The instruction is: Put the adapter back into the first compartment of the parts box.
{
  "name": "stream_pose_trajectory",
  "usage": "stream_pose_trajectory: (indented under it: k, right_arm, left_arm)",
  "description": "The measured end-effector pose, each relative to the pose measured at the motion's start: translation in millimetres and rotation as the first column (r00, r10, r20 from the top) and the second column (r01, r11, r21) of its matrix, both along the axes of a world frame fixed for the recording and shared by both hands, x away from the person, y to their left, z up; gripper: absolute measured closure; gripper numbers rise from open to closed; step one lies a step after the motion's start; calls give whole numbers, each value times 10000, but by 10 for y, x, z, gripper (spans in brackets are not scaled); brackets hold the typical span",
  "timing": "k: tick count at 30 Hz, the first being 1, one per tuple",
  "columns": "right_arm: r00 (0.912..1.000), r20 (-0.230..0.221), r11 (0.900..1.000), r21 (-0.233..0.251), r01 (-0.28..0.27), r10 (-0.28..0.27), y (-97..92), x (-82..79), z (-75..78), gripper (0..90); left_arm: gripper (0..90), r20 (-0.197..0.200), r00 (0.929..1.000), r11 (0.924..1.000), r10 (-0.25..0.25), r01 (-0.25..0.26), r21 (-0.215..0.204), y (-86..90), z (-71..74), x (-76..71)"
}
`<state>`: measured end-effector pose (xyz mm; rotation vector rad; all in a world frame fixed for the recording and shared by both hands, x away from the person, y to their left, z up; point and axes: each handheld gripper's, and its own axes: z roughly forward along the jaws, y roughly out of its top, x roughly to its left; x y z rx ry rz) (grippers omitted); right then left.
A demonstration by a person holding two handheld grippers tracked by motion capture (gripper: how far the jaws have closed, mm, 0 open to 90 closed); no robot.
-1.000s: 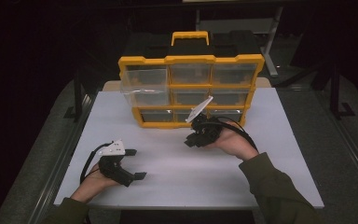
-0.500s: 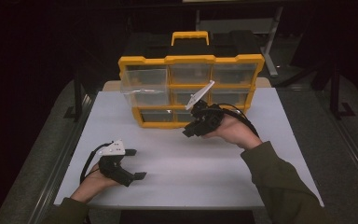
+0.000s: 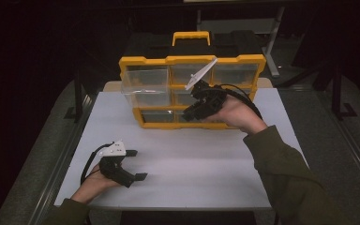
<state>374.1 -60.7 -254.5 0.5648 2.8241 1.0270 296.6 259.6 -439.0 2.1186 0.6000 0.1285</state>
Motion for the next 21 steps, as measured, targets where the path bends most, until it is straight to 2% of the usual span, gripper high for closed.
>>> stream_pose_trajectory:
  k: [1, 2, 7, 8, 11, 21]
  right_arm:
    - [10000, 0, 10000, 0, 0, 0, 0, 0, 0, 753]
    - [10000, 85, 10000, 44, -29, 28, 3, 14, 71, 753]
    - [9996, 275, 10000, 65, -40, 38, 10, 33, 209, 753]
    - [9994, 338, 9999, 131, -30, 26, 8, 44, 273, 753]
    - [9991, 431, 9999, 166, -28, 21, 4, 60, 334, 753]
    - [9981, 603, 9986, 527, 90, -122, 5, 152, 621, 753]
  left_arm:
    - [0, 0, 10000, 10000, 0, 0, 0, 0, 0, 0]
    - [0, 3, 10000, 10000, -2, 2, 2, 0, 0, 0]
    - [0, -27, 10000, 10000, 10, -10, -20, -1, 0, -2]
    - [0, -21, 10000, 10000, -3, 3, -15, -1, 0, -3]
    - [0, -13, 10000, 10000, 1, -1, 1, -1, -1, -2]
    - [0, -54, 10000, 10000, -11, 11, -11, -4, -4, -2]
